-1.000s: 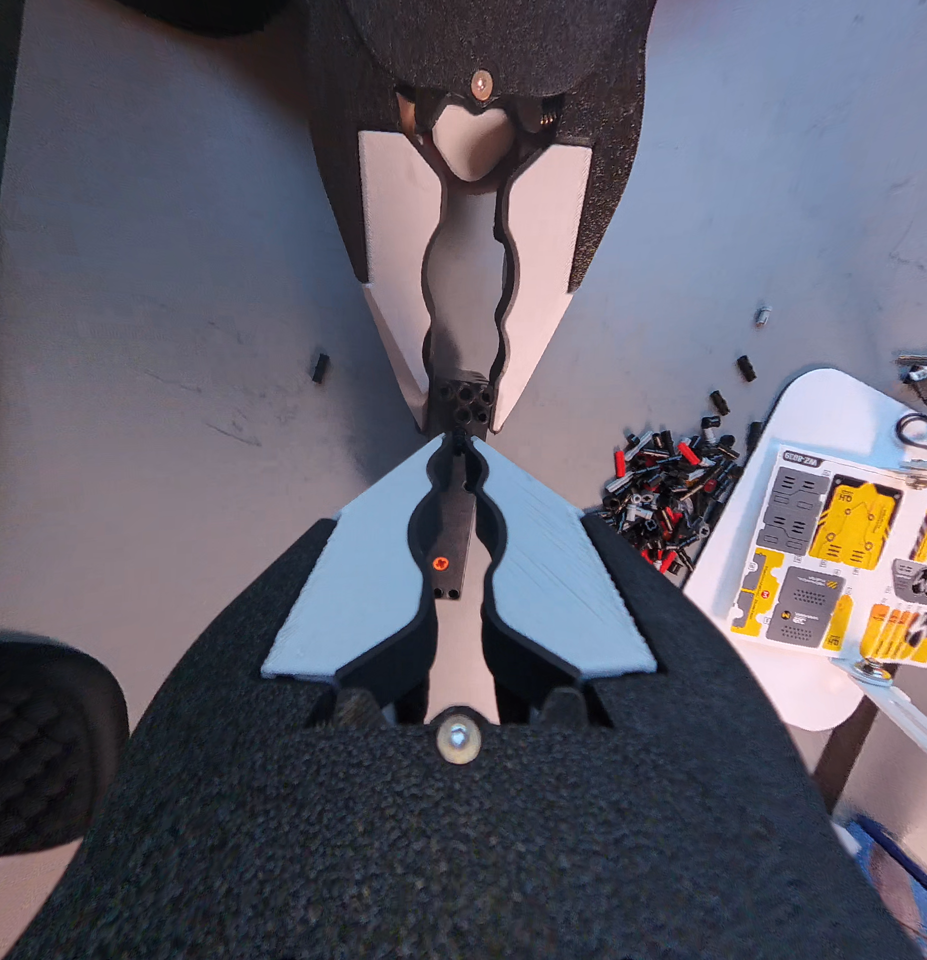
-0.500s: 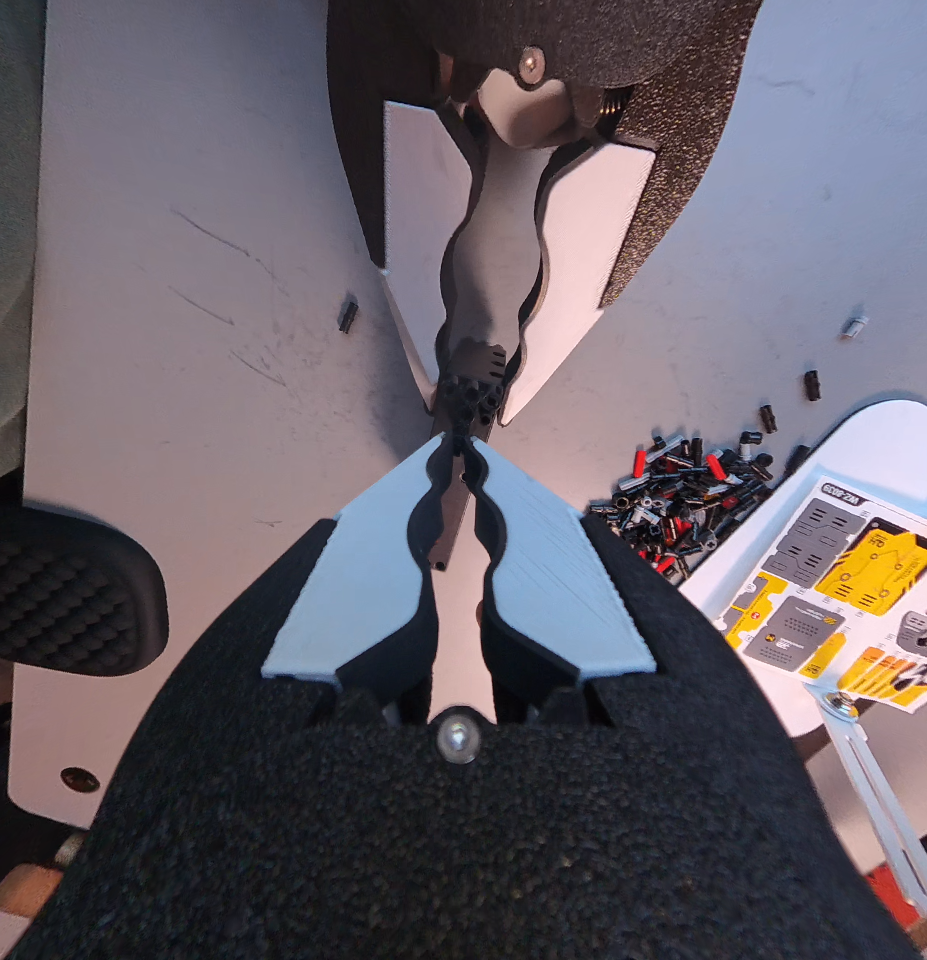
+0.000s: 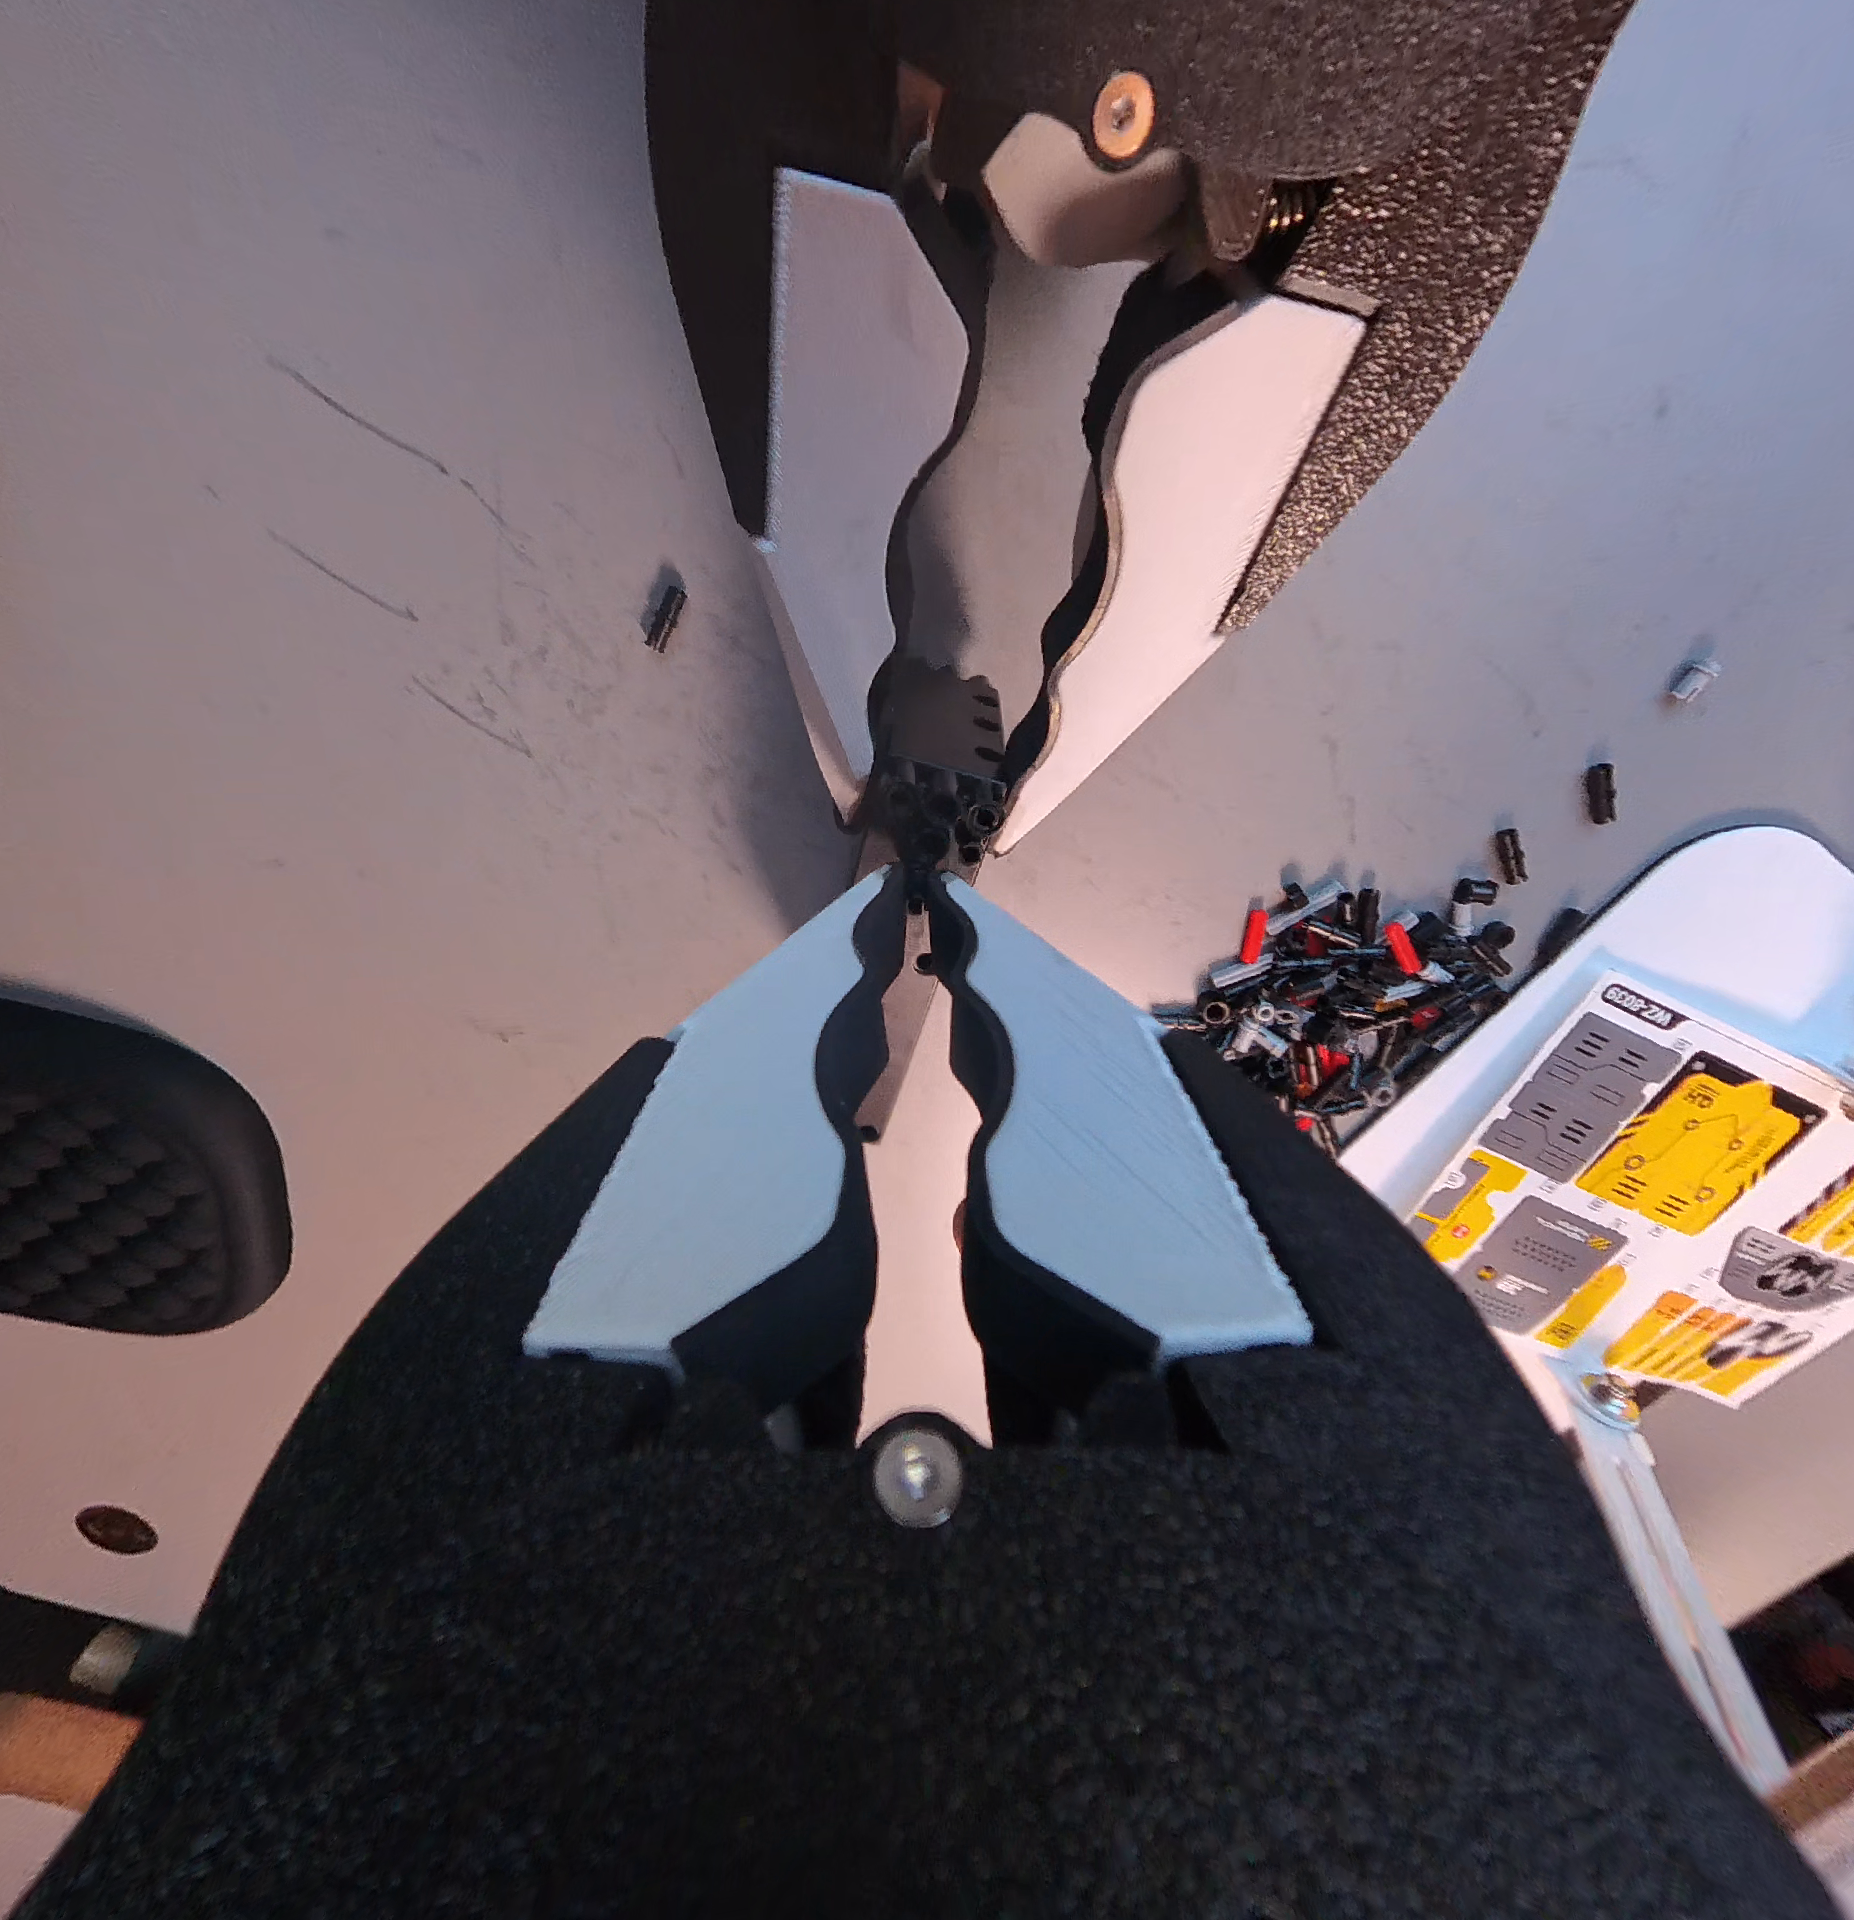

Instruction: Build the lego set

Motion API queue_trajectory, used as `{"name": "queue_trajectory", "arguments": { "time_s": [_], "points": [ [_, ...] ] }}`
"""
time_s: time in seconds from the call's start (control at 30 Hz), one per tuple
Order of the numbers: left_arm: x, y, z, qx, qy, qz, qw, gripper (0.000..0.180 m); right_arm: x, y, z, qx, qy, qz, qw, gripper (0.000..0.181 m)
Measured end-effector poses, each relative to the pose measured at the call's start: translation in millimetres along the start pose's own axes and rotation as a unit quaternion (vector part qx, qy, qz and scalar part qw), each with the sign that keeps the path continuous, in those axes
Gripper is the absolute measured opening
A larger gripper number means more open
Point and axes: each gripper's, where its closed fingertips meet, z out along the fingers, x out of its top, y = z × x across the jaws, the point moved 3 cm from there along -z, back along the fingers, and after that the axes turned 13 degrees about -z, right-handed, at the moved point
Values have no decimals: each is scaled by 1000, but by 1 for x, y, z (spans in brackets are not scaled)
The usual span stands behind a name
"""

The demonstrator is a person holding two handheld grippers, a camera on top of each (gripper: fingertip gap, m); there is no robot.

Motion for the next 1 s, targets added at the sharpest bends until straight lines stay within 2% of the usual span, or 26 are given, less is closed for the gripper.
{"name": "queue_trajectory", "arguments": {
  "time_s": [0.3,0.37,0.4,0.47,0.83,1.0],
  "points": [
    [0,-1,0,-2,-5,1,1000,25,-2,-2,0,-63,49,47,996,4],
    [-1,1,0,0,-5,5,1000,25,-2,-5,-4,-79,67,58,993,13],
    [-1,1,0,0,-5,4,1000,25,-2,-6,-7,-85,79,67,991,9],
    [-1,1,0,1,-6,7,1000,25,-5,-5,-9,-101,78,70,989,0],
    [-2,4,0,10,-9,29,999,25,0,-11,-6,-86,53,66,993,0],
    [-2,4,0,5,-10,23,1000,26,0,-13,-8,-170,61,78,980,0]
  ]
}}
